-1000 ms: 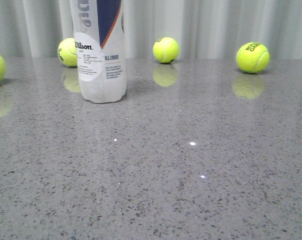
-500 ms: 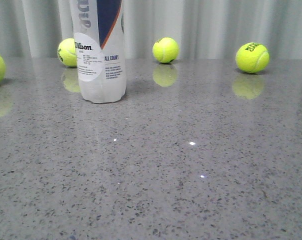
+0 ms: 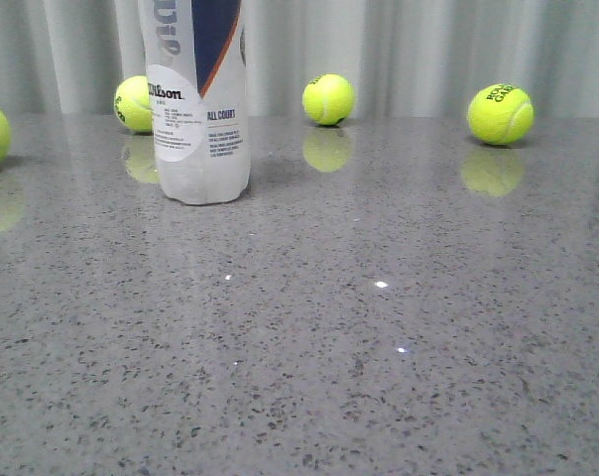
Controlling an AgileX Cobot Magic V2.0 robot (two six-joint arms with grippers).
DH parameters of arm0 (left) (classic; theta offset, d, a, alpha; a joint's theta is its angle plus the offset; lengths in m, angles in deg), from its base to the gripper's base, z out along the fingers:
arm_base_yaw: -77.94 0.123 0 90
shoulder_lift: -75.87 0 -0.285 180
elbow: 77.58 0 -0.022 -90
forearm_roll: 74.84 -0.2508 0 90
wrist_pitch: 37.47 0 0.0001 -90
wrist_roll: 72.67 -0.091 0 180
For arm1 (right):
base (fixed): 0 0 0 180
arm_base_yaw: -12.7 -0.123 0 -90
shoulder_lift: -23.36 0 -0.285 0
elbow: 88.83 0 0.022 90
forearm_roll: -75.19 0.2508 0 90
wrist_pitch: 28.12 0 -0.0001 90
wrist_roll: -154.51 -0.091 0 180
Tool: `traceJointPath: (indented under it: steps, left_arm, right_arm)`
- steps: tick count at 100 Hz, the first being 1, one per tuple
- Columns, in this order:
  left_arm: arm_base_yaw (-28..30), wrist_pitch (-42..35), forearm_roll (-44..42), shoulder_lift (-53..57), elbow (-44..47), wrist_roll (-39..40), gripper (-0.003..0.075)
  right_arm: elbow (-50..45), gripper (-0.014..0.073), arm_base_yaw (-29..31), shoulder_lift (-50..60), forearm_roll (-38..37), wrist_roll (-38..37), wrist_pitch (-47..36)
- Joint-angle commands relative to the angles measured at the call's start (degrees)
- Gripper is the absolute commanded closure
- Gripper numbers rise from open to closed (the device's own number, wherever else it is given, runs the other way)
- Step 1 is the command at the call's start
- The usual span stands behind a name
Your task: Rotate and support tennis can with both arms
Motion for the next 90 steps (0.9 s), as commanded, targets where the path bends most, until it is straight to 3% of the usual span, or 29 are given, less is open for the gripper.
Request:
traceJointPath:
  steps: [1, 59, 90]
  left_arm:
    - [0.2, -4.0, 0.1, 2.2, 2.7, 0.4, 0.0741]
    - [0.2, -4.0, 0.1, 2.2, 2.7, 0.4, 0.0741]
    - [0.2, -4.0, 0.1, 2.2, 2.7, 0.4, 0.0741]
  right_arm:
    - [1.5, 0.0658, 0.5, -0.5, -0.5, 0.6, -4.6]
    - [0.7, 0.0658, 0.5, -0.5, -0.5, 0.6, -5.2]
    - [-11.2, 0.0658, 0.5, -0.2, -3.6, 0.6, -18.0]
